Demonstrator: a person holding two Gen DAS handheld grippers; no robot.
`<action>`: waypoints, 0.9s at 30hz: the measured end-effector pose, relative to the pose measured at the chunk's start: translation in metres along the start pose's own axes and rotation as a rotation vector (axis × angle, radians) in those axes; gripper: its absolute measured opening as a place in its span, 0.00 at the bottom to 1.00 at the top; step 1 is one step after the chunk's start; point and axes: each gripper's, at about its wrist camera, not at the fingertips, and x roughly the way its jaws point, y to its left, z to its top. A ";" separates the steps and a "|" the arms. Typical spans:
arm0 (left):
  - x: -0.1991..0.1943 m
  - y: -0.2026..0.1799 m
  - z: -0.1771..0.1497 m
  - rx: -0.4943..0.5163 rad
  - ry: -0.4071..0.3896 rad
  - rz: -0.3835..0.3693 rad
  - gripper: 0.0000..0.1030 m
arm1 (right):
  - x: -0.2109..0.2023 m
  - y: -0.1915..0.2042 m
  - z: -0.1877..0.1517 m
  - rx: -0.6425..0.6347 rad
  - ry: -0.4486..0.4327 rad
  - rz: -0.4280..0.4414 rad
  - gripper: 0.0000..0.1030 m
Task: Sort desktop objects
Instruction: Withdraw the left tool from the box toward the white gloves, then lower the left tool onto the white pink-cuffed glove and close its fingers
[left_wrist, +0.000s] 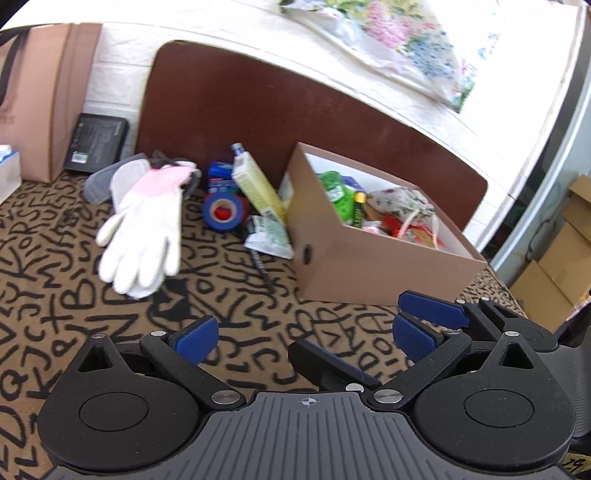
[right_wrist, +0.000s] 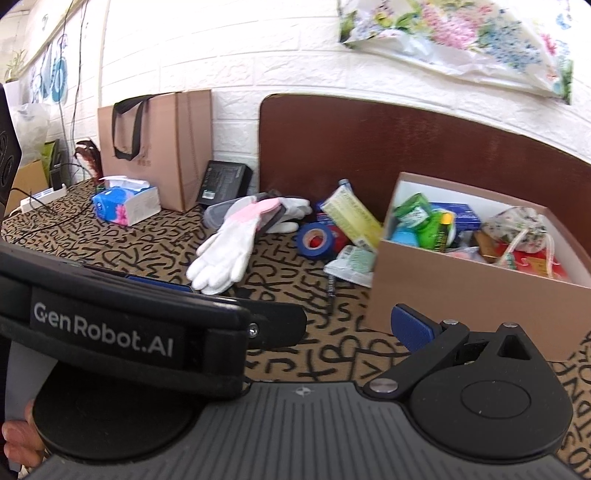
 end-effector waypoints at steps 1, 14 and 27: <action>0.000 0.004 0.000 -0.004 -0.003 0.005 1.00 | 0.004 0.003 0.001 -0.002 0.005 0.008 1.00; 0.003 0.068 0.022 -0.069 -0.048 0.113 1.00 | 0.055 0.036 0.011 -0.027 0.041 0.107 1.00; 0.042 0.129 0.041 -0.138 -0.015 0.141 0.93 | 0.112 0.046 0.019 -0.029 0.071 0.145 0.95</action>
